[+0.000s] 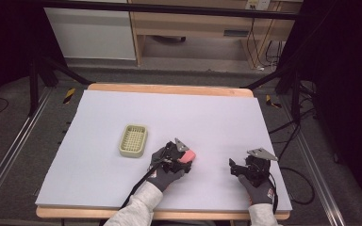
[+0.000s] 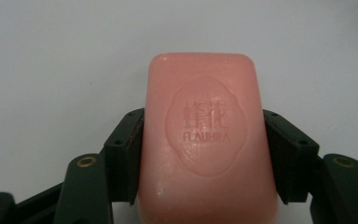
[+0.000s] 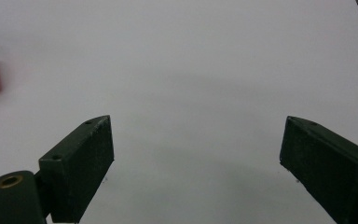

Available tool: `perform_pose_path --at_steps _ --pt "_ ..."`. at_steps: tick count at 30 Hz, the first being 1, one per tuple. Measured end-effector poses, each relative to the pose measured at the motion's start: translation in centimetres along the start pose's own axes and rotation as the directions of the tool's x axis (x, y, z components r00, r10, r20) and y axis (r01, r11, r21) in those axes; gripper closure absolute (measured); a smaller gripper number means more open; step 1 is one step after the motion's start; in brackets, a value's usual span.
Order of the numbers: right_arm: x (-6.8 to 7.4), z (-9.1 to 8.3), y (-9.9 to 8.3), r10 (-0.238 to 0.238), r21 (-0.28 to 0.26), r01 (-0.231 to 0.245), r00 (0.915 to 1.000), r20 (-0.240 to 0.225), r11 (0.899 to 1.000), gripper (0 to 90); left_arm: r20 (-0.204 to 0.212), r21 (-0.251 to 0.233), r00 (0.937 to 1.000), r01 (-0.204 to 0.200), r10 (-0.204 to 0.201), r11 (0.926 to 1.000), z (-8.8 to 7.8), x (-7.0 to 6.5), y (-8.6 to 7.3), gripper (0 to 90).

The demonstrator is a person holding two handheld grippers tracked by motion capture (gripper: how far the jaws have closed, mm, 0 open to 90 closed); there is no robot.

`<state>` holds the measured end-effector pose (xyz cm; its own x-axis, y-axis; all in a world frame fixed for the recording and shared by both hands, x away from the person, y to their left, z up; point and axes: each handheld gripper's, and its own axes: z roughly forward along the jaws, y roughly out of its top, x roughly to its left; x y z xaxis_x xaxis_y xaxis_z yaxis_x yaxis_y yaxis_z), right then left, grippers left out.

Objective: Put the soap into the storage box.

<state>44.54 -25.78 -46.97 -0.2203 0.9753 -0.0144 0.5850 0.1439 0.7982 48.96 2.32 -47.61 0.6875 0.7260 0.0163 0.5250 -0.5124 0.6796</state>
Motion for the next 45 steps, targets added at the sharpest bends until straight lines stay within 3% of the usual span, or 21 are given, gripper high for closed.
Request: perform_pose_path --at_steps 11,19,32,45 --pt "0.0 0.0 0.0 0.006 0.0 -0.006 1.0 -0.002 1.0 9.9 0.019 0.004 0.9998 -0.004 0.004 1.0 -0.3 -0.1 0.0 37.1" --pt "0.0 -0.1 0.1 0.004 -0.004 -0.004 1.0 0.002 1.0 10.0 0.019 -0.011 0.9998 -0.007 0.007 0.9999 -1.3 -0.1 0.2 37.1" --pt "-0.1 -0.1 0.1 0.004 -0.006 -0.004 1.0 0.004 1.0 10.0 0.016 -0.047 0.9997 0.02 -0.02 0.9987 -4.0 1.5 0.3 37.1" --pt "-0.1 -0.2 0.1 0.011 -0.007 -0.011 0.9999 0.008 1.0 9.9 0.018 -0.072 0.9997 0.019 -0.017 0.9973 -6.1 2.5 0.3 37.1"
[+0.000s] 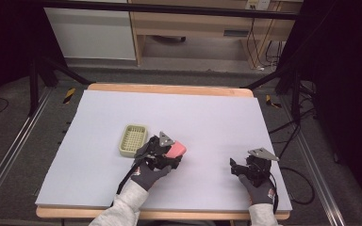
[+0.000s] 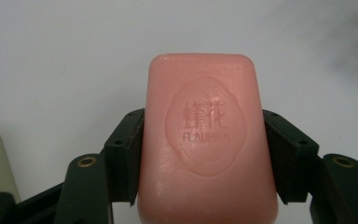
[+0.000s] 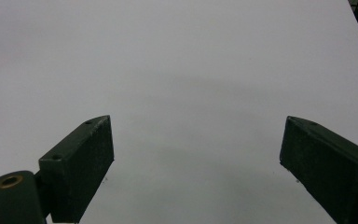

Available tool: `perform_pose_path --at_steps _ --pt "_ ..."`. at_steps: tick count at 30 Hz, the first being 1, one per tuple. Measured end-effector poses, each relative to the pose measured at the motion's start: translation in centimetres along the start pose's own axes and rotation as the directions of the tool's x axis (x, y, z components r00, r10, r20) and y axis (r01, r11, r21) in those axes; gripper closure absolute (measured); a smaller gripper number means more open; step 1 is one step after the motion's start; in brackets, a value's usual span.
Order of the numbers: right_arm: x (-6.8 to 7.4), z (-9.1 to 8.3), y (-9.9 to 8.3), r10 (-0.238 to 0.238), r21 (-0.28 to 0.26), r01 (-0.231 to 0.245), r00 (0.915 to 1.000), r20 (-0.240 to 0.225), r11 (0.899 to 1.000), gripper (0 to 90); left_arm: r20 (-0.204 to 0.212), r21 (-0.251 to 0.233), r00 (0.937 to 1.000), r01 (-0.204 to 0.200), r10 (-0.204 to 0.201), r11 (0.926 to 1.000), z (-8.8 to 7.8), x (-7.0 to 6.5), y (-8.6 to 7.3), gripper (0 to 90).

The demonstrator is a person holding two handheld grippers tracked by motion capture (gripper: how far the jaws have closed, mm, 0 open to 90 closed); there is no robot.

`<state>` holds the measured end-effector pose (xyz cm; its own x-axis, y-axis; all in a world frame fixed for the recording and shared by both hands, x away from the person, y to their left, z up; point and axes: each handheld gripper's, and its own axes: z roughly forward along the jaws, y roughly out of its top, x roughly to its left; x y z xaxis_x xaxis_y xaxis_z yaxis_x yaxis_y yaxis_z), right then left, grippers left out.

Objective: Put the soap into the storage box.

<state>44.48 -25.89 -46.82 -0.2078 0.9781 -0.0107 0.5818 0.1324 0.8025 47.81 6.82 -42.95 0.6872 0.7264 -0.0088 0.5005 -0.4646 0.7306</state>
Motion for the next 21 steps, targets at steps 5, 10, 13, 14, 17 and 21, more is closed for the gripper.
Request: perform_pose_path --at_steps 5,10,13,14,17,21 --pt "0.0 0.0 0.0 0.001 -0.001 -0.001 1.0 0.0 1.0 10.0 0.0 -0.005 1.0 -0.006 0.006 1.0 -0.9 0.5 0.1 37.1" --pt "0.0 0.0 0.0 0.002 -0.001 -0.002 1.0 0.001 1.0 9.9 0.0 -0.015 1.0 0.003 -0.003 0.9999 -1.8 1.0 0.0 37.1" --pt "0.0 0.0 0.0 0.003 -0.001 -0.003 1.0 0.002 1.0 9.9 -0.001 -0.02 1.0 0.005 -0.005 0.9998 -2.3 1.3 0.0 37.1" --pt "0.0 -0.1 0.0 0.004 -0.003 -0.004 1.0 0.002 1.0 9.9 0.0 -0.017 1.0 0.003 -0.003 0.9998 -2.5 1.5 -0.1 37.1" --pt "0.0 -0.1 0.0 0.001 -0.003 -0.001 1.0 0.002 1.0 9.9 -0.006 -0.023 0.9999 0.009 -0.009 0.9997 -3.1 1.9 -0.3 37.1" --pt "0.0 -0.1 0.0 -0.001 -0.005 0.001 1.0 0.003 1.0 9.9 -0.019 -0.026 0.9998 0.009 -0.01 0.9996 -3.8 2.5 -0.5 37.1"
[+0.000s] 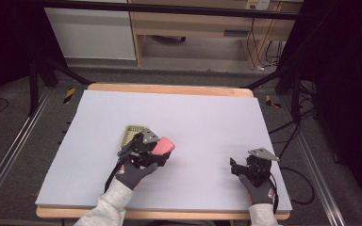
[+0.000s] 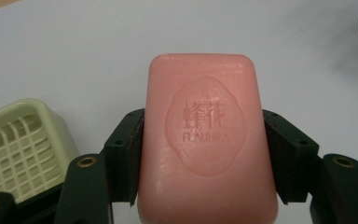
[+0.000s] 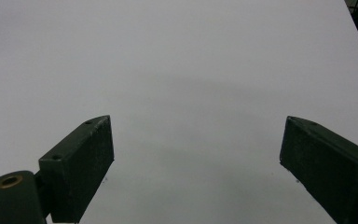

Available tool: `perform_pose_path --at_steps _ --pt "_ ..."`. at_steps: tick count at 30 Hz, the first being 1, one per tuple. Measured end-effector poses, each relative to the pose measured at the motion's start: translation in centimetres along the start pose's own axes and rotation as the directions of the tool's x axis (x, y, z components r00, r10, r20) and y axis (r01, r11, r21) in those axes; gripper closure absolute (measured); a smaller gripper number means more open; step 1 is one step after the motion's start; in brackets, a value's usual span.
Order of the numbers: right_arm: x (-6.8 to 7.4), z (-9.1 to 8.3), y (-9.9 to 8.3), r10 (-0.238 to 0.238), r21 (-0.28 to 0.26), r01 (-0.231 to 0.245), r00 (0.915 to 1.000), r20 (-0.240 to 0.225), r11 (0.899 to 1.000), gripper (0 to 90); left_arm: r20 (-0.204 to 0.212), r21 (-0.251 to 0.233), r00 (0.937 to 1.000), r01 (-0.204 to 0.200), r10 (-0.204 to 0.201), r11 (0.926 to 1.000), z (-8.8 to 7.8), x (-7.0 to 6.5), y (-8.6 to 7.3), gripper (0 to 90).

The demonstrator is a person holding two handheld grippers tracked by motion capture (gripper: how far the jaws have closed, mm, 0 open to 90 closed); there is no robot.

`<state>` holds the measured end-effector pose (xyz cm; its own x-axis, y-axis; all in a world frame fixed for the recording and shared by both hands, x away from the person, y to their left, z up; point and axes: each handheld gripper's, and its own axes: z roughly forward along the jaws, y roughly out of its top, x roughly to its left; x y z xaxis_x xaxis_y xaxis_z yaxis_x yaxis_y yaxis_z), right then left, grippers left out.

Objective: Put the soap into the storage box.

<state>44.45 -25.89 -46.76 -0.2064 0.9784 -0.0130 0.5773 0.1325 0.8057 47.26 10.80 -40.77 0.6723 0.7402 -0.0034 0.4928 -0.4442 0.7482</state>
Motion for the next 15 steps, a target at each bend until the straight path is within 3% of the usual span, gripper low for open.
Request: perform_pose_path --at_steps 15 --pt "0.0 -0.1 -0.1 -0.006 -0.015 0.006 1.0 0.003 1.0 9.9 -0.028 -0.04 0.9981 0.054 -0.056 0.9977 -2.2 2.4 -0.8 37.1"
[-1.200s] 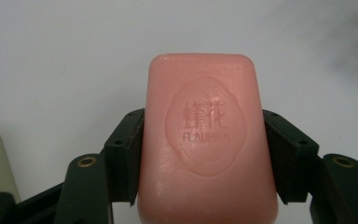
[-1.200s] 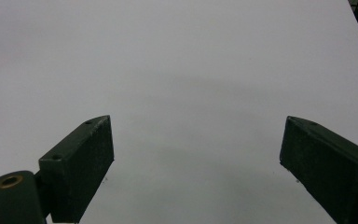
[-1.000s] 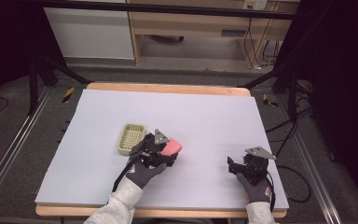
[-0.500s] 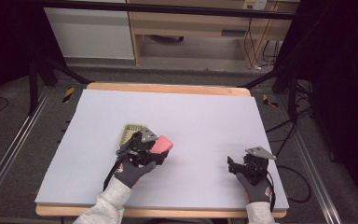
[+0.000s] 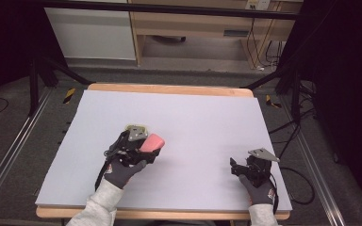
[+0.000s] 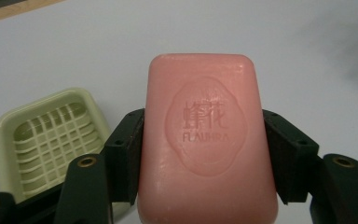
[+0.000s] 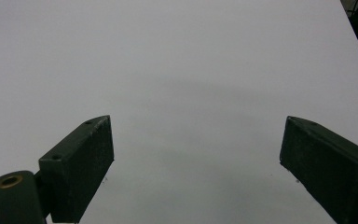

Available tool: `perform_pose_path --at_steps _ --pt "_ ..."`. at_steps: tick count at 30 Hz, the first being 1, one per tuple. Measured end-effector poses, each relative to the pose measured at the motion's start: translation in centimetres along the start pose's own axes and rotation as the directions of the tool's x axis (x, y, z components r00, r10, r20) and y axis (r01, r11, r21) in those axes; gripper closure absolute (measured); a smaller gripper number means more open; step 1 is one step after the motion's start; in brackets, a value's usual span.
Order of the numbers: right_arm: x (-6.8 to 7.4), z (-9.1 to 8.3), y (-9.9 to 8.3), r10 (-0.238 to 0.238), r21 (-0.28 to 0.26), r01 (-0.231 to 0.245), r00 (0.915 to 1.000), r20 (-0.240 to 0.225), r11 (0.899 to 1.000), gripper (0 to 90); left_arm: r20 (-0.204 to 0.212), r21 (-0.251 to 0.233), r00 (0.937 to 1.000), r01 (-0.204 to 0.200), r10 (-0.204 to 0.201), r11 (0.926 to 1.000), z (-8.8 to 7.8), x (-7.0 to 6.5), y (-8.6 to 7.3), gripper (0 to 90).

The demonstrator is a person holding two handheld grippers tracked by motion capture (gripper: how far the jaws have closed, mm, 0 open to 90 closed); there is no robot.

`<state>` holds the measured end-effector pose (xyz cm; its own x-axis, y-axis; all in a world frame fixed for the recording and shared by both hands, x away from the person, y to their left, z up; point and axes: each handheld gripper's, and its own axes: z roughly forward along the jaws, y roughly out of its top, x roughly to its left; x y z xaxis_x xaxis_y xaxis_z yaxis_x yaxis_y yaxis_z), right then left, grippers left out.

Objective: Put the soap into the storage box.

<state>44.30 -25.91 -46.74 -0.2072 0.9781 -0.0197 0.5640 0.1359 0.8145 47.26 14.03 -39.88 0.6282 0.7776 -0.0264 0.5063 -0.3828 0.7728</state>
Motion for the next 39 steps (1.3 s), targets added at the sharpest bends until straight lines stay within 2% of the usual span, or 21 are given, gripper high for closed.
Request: perform_pose_path --at_steps 3,13,39 --pt "0.1 0.0 0.0 0.001 0.004 -0.001 1.0 0.0 1.0 9.9 -0.021 -0.005 0.9996 0.02 -0.02 0.9998 -0.3 0.8 -0.2 37.1" --pt "0.2 0.0 0.0 -0.005 0.001 0.005 1.0 -0.001 1.0 9.9 -0.046 -0.004 0.9973 0.057 -0.057 0.9984 -0.1 2.1 -0.7 37.1" --pt "0.4 0.2 0.0 -0.014 0.001 0.014 0.9999 0.003 1.0 9.5 -0.095 -0.015 0.9889 0.114 -0.115 0.9934 0.2 5.2 -0.8 37.1"
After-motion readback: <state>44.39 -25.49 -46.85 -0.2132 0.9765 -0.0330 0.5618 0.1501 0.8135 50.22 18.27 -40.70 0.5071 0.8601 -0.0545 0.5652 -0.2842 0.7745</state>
